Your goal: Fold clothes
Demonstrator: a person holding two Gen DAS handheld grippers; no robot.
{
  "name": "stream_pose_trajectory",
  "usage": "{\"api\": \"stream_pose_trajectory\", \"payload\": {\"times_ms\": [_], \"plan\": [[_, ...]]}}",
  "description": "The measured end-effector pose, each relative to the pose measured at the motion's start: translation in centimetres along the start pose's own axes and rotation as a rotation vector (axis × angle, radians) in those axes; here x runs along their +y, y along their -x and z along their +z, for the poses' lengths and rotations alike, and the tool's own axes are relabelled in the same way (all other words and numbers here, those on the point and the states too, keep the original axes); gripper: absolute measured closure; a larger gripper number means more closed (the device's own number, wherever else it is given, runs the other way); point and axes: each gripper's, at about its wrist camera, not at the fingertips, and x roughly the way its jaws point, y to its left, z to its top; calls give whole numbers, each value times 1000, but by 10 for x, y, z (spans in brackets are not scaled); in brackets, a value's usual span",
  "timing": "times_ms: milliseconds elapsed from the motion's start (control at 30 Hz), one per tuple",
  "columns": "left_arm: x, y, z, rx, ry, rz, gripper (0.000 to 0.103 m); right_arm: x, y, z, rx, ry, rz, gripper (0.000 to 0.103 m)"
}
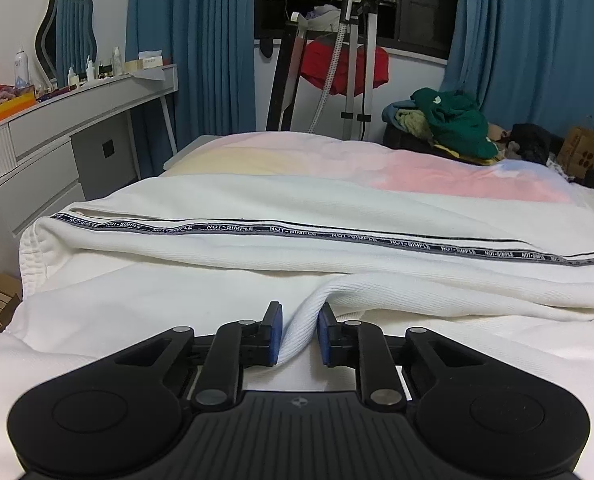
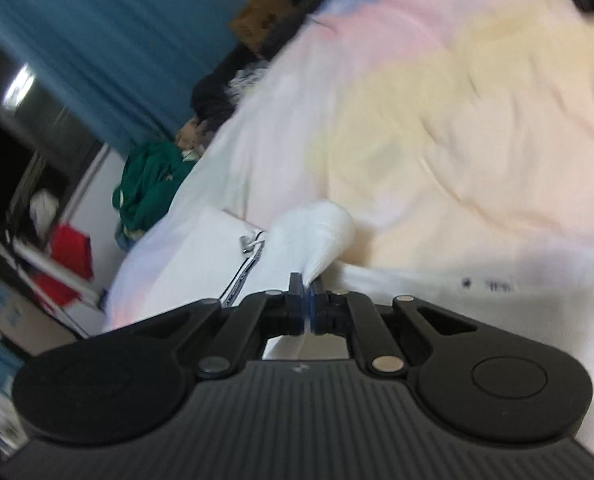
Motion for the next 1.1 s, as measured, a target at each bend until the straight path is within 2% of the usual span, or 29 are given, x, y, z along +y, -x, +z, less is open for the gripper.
{"api": "stream_pose_trajectory", "payload": {"times_ms": [100,267,367,500,600,667,733,800,900,933,967,1100], "plan": [[0,3,1,0,15,-9,82,10,18,-9,5,65,-31,95],[-3,14,-1,-2,33,-23,77,1,68,-5,-2,23,-36,95],[-6,30,-3,-25,9,-24,77,-8,95,-13,15,15,-71,94],[-6,52,-9,-50,-6,-29,77,-22,113,-20,53,-1,-106,94],[-3,72,-15,-58,10,-33,72,-24,122,-24,71,0,-106,94],[1,86,-19,-59,30,-25,66,-25,128,-25,73,-18,-91,93],[7,100,-22,-56,56,-17,58,-27,132,-27,74,-27,-84,84],[13,113,-23,-57,73,-1,49,-27,134,-29,82,-20,-77,67],[25,133,-23,-62,94,51,32,-25,134,-30,89,12,-64,65],[30,138,-22,-66,103,69,20,-24,135,-31,88,23,-60,65],[34,144,-22,-71,113,87,15,-22,136,-31,76,38,-63,65],[57,160,-16,-60,168,155,11,-15,142,-33,24,99,-47,65]]}}
